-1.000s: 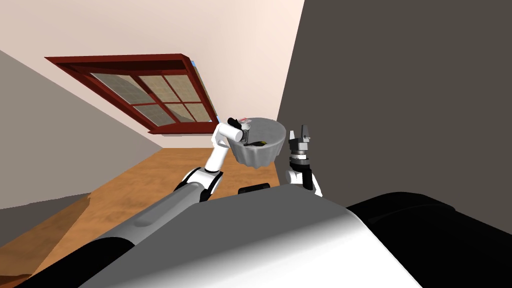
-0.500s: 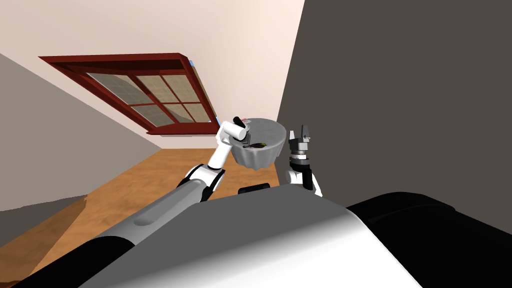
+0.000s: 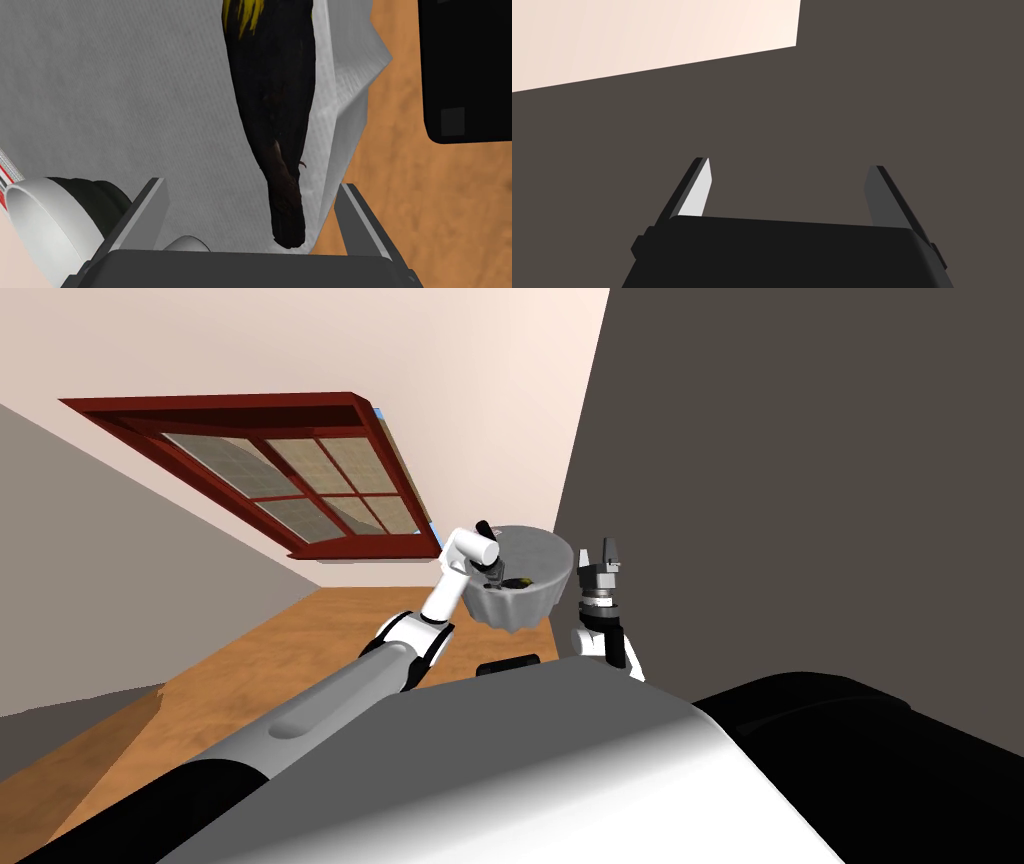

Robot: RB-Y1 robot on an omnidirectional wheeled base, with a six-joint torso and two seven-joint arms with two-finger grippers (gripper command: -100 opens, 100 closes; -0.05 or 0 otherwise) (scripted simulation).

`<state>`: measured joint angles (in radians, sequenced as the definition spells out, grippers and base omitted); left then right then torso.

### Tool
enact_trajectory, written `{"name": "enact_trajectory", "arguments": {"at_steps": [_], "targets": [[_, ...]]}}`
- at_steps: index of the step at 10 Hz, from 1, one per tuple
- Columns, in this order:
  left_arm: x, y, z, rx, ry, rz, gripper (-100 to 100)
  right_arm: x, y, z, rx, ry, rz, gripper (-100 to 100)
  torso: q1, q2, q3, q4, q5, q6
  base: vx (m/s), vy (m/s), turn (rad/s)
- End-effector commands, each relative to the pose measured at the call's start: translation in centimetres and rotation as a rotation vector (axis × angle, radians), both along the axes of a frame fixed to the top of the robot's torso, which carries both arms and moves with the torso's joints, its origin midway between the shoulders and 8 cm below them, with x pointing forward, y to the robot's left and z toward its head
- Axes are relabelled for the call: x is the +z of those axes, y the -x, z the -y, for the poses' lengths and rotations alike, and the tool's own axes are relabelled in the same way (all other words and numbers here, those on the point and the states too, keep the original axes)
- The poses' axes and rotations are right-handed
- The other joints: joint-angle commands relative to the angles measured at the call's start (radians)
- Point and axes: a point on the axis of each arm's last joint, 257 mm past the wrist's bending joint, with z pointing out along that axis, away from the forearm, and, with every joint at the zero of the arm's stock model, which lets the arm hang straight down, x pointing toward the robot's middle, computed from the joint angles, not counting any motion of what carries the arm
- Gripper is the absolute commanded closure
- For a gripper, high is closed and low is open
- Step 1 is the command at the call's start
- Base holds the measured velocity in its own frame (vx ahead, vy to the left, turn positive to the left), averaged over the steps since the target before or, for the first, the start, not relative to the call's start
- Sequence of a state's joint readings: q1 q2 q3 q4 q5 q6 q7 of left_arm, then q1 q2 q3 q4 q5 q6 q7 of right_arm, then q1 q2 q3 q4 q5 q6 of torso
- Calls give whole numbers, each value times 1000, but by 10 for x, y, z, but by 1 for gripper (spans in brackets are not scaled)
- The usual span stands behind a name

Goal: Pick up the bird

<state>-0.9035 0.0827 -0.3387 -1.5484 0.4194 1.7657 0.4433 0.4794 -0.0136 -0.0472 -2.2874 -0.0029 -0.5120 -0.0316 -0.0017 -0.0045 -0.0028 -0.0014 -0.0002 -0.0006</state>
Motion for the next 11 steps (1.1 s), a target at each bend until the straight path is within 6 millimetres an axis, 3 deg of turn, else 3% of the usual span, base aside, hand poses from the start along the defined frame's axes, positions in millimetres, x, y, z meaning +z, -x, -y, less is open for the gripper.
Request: {"name": "enact_trajectory", "arguments": {"at_steps": [1,5,7,8,9,10,11], "targets": [[-3,8,1,-1,-18,-37,-100,0,0,0,0,0,0,0,0,0,0,0,0,0,58,-18,-3],[-18,40,10,-22,-64,-172,-100,0,0,0,0,0,0,0,1,1,1,0,0,0,63,-15,-9],[-22,48,11,-28,-77,-204,-100,0,0,0,0,0,0,0,0,1,0,0,0,0,59,-20,-3],[-21,43,11,-25,-70,-187,-100,0,0,0,0,0,0,0,0,1,1,0,0,0,28,-9,0],[-21,44,11,-25,-72,-191,0,0,0,0,0,0,0,0,1,3,1,0,0,0,5,-2,1],[-24,28,-4,12,-71,-192,-100,0,0,0,0,0,0,0,1,4,2,1,0,0,-45,3,-267],[-21,12,-16,39,-61,-175,-100,0,0,0,0,0,0,0,2,7,4,1,0,1,-102,38,-403]]}}
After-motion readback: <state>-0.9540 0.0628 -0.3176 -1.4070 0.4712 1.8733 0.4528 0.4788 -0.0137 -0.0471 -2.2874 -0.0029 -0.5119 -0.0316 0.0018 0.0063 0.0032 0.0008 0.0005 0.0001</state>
